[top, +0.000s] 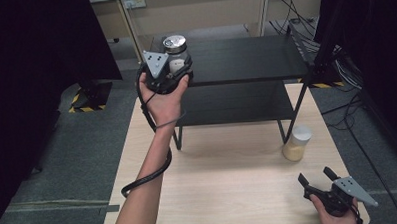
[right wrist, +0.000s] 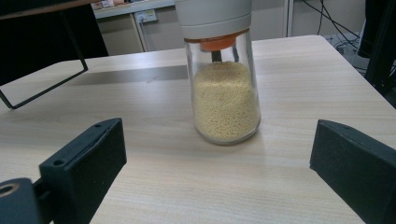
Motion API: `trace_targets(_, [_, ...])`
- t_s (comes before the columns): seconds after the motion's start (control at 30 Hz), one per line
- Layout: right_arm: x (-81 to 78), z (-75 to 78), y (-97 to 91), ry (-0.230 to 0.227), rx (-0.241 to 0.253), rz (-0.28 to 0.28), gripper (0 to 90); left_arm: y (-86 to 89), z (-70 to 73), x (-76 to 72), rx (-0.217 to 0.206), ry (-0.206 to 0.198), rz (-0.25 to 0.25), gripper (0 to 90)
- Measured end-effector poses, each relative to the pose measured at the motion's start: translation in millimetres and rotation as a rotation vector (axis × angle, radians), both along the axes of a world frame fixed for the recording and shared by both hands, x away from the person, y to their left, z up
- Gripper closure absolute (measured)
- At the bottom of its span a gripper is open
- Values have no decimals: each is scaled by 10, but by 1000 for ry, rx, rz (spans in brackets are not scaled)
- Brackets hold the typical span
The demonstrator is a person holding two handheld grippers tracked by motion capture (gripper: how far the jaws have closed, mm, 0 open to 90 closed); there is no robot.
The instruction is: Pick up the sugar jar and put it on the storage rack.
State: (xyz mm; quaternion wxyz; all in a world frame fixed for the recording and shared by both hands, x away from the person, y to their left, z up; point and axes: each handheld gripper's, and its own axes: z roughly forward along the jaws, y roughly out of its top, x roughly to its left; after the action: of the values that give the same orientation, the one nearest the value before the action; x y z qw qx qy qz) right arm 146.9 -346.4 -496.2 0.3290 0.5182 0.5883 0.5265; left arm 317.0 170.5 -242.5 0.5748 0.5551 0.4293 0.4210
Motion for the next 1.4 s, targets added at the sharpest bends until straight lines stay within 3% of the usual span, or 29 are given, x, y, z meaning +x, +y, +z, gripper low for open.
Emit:
trace_targets(0.2, [-2,-3,-2,-2,1,0,38,24,17,-3,0,6,-8,302])
trace_targets(0.33, [4,-2,-8,0,3,1,38,37,-21,-33,-6,-30,-13,220])
trace_targets(0.6, [2,-3,-2,-2,0,0,38,75,-129,-82,-3,-62,-6,121])
trace_targets(1.0, [2,0,1,0,-1,-1,37,147,-326,-209,-1,-86,-24,102])
trace_targets(1.33, [1,-1,2,-1,-1,-2,37,206,-476,-349,-27,-98,-57,93])
trace_targets(1.4, [1,0,3,-1,-2,-2,37,210,-511,-383,-15,-105,-57,93])
